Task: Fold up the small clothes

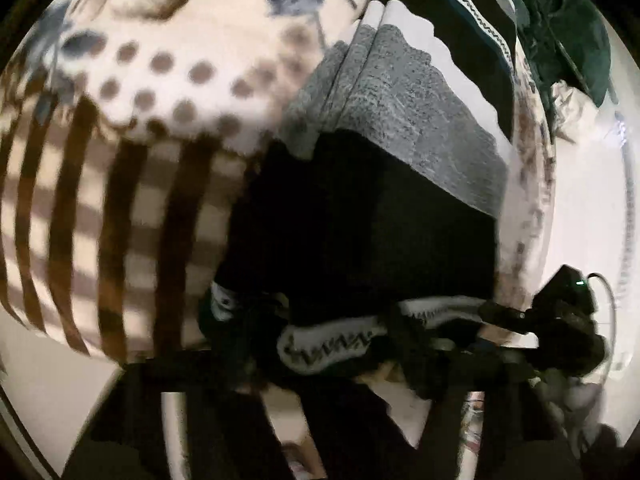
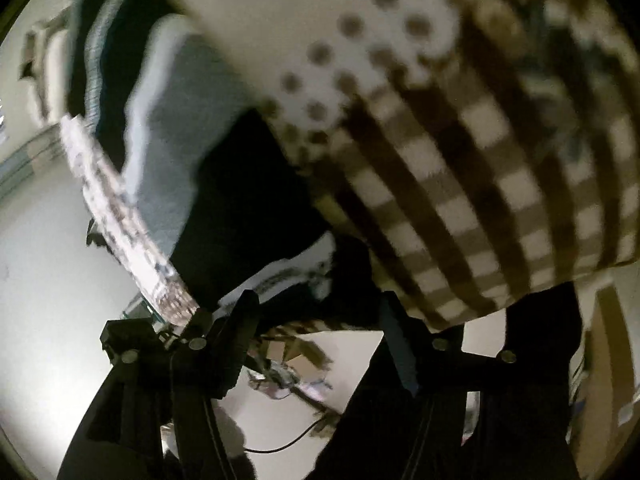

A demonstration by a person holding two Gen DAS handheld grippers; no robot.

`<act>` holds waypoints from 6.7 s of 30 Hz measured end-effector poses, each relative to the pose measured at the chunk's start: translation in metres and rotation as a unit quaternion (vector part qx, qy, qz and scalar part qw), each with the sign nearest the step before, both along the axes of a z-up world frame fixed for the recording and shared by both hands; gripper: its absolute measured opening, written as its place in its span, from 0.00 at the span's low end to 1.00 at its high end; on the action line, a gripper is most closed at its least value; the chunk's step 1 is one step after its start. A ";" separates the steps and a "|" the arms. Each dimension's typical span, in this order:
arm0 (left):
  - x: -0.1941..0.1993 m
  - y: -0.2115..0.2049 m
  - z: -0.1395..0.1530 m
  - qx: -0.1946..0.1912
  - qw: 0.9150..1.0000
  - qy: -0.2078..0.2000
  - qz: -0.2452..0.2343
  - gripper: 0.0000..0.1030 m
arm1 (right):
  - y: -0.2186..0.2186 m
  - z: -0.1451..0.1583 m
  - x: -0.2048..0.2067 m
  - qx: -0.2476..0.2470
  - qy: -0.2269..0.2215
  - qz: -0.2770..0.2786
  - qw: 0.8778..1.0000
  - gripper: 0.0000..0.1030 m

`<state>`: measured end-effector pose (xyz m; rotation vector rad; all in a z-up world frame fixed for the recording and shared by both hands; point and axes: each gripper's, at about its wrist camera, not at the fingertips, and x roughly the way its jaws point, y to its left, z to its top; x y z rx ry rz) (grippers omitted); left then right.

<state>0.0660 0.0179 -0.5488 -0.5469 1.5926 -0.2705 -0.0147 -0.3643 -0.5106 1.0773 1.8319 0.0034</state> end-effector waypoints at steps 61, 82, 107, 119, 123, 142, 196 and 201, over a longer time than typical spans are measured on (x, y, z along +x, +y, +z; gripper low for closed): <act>0.374 0.003 0.049 -0.097 0.988 -0.101 0.062 0.13 | -0.019 0.028 0.471 -0.039 -0.176 0.095 0.979 0.67; 0.348 -0.014 0.031 -0.098 0.991 -0.077 0.048 0.31 | 0.001 0.037 0.433 -0.058 -0.181 0.105 0.976 0.68; 0.148 0.021 0.073 -0.057 0.998 -0.035 -0.012 0.52 | 0.022 0.070 0.236 -0.067 -0.104 0.148 0.981 0.58; 0.026 -0.001 0.026 -0.006 0.998 0.008 -0.070 0.10 | 0.031 0.026 0.051 -0.098 -0.034 0.112 0.988 0.58; 0.021 0.009 0.052 -0.017 0.999 -0.025 -0.044 0.04 | 0.040 0.021 0.030 -0.122 -0.053 0.113 0.985 0.08; 0.013 0.043 0.018 -0.103 0.994 0.039 0.011 0.53 | 0.058 0.012 0.025 -0.087 -0.033 0.081 0.992 0.69; 0.010 0.017 0.017 -0.142 0.990 -0.022 -0.002 0.11 | 0.079 -0.027 0.027 0.041 -0.125 0.064 0.989 0.10; 0.029 0.021 0.079 -0.159 0.983 -0.093 0.003 0.11 | 0.072 0.037 0.042 0.032 -0.189 0.057 0.980 0.09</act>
